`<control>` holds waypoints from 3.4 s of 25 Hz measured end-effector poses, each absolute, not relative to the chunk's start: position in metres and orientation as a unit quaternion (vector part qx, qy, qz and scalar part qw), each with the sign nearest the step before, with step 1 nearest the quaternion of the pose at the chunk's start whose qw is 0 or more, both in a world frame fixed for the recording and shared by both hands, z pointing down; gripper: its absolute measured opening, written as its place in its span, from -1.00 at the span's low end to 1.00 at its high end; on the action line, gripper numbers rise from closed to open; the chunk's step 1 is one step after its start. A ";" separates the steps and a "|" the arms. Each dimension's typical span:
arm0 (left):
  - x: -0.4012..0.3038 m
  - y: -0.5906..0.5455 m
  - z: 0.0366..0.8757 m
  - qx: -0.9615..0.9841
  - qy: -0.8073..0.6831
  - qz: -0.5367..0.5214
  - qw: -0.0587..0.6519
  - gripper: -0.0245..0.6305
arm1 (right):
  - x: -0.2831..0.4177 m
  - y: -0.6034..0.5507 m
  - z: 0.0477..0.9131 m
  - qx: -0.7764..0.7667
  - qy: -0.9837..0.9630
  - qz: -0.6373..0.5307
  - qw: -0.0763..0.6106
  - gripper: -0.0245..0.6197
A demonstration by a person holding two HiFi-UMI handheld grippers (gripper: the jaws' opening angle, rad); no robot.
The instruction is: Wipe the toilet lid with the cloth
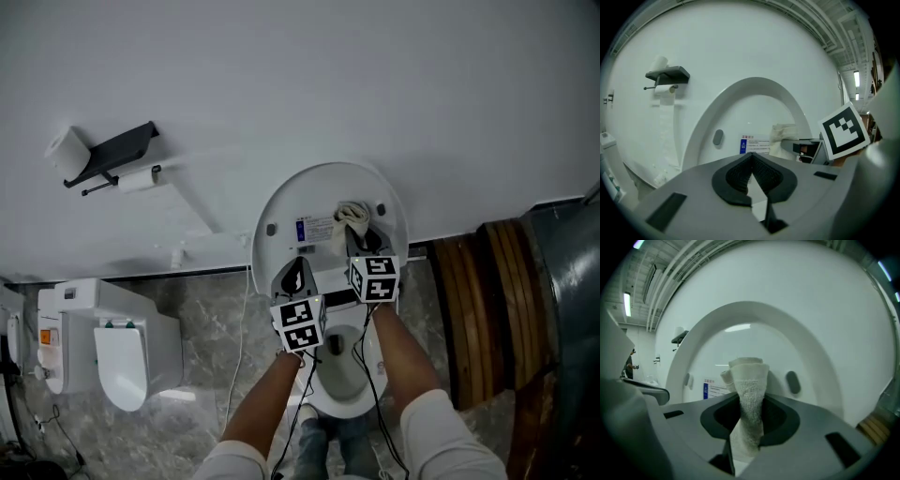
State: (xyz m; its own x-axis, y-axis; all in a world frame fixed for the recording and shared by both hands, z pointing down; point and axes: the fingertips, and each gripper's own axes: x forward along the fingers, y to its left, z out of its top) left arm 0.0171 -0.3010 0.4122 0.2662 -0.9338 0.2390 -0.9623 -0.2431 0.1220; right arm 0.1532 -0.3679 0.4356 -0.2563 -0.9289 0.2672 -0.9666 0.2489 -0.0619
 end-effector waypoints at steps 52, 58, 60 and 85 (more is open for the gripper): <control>0.017 -0.277 0.467 0.791 -0.592 0.088 0.125 -0.89 | 0.217 -0.360 0.515 0.684 -0.710 0.140 0.092 -0.61; 0.020 -0.268 0.468 0.791 -0.592 0.095 0.120 -0.89 | 0.258 -0.355 0.527 0.734 -0.651 0.153 0.116 -0.60; 0.011 -0.265 0.466 0.789 -0.596 0.094 0.117 -0.89 | 0.264 -0.353 0.528 0.740 -0.644 0.159 0.110 -0.61; -0.089 -0.258 0.499 0.778 -0.612 0.106 0.098 -0.89 | -0.017 -0.331 0.572 0.571 -0.802 0.147 0.096 -0.61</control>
